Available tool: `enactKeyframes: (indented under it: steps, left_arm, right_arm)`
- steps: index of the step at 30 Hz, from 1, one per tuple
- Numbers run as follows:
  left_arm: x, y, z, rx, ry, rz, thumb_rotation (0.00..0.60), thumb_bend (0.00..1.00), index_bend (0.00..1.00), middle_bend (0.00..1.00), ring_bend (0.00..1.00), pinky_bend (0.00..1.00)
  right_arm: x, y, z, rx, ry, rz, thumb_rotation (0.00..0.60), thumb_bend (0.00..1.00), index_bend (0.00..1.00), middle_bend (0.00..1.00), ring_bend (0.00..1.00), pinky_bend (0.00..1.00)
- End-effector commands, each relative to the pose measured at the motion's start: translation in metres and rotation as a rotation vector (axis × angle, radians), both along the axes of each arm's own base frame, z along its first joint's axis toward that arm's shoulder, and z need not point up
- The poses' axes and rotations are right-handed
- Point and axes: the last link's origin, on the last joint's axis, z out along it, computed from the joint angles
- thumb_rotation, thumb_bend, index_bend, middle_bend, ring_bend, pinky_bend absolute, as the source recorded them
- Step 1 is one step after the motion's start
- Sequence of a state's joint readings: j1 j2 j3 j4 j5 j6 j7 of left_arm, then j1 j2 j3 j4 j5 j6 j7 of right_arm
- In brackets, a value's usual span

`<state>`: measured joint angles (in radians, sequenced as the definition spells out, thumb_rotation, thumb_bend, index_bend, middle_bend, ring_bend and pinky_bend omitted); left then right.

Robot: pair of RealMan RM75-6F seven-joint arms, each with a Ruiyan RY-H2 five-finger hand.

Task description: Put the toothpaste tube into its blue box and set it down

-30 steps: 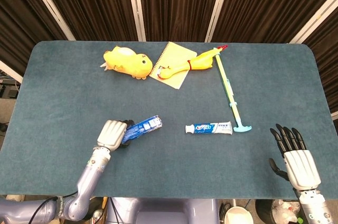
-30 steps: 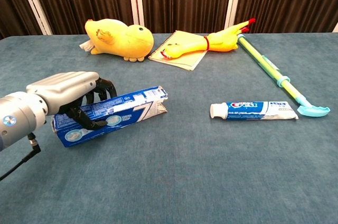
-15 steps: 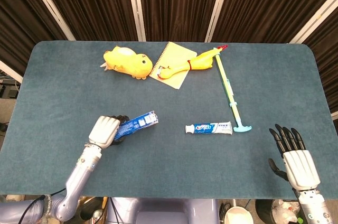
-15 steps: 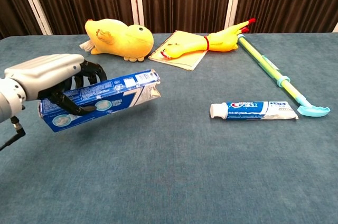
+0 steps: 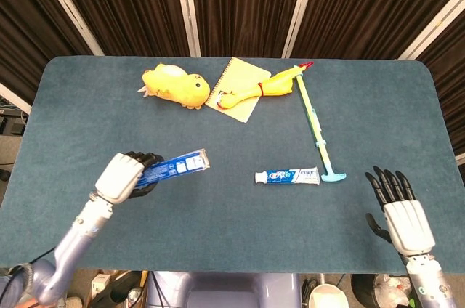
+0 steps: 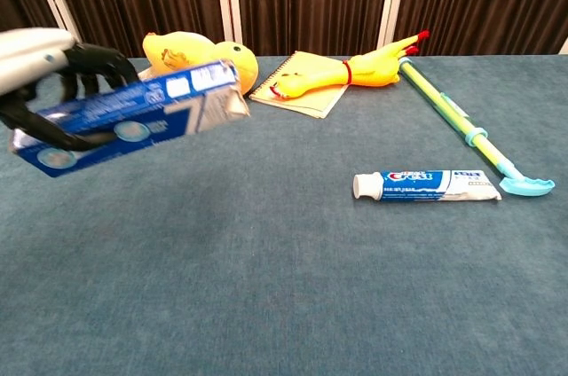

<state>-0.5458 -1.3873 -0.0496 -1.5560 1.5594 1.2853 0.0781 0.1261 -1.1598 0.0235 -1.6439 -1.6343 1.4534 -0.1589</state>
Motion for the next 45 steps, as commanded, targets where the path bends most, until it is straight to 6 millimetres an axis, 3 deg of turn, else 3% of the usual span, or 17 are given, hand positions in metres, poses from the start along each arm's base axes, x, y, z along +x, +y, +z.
enactKeyframes:
  steps: [1,5,12,22,31,39,42,45]
  left_arm:
    - [-0.013,0.002,0.025,-0.001,-0.015,-0.043,0.6,0.48,0.48,0.6,0.57,0.59]
    - [-0.012,0.01,0.036,0.028,-0.043,-0.07,0.6,0.48,0.47,0.6,0.57,0.59]
    - [-0.006,0.019,0.05,0.061,-0.106,-0.079,0.6,0.48,0.47,0.6,0.57,0.59]
    - [-0.007,0.023,0.06,0.075,-0.131,-0.066,0.6,0.48,0.47,0.6,0.57,0.59]
    - [-0.011,0.024,0.058,0.062,-0.127,-0.047,0.6,0.48,0.47,0.6,0.57,0.59]
    - [-0.014,0.027,0.058,0.065,-0.132,-0.037,0.6,0.48,0.47,0.6,0.57,0.59]
    - [-0.013,0.027,0.059,0.067,-0.135,-0.038,0.6,0.48,0.47,0.6,0.57,0.59]
    - [-0.013,0.027,0.058,0.066,-0.138,-0.042,0.6,0.48,0.47,0.6,0.57,0.59]
  right_arm:
    - [0.011,-0.017,-0.012,0.033,0.045,0.003,0.6,0.35,0.0,0.0,0.0,0.0]
    - [0.024,-0.041,-0.031,0.074,0.093,-0.015,0.6,0.35,0.01,0.05,0.0,0.0]
    - [0.054,-0.079,-0.068,0.105,0.14,-0.001,0.6,0.35,0.13,0.19,0.09,0.0]
    - [0.076,-0.101,-0.113,0.169,0.187,0.004,0.6,0.36,0.16,0.2,0.09,0.0]
    - [0.08,-0.108,-0.136,0.204,0.226,0.006,0.6,0.36,0.21,0.21,0.1,0.0]
    - [0.071,-0.114,-0.146,0.211,0.256,-0.013,0.6,0.35,0.27,0.25,0.14,0.0]
    - [0.065,-0.114,-0.148,0.211,0.264,-0.022,0.6,0.36,0.31,0.28,0.18,0.0]
    - [0.061,-0.115,-0.148,0.203,0.267,-0.025,0.6,0.36,0.42,0.39,0.29,0.09]
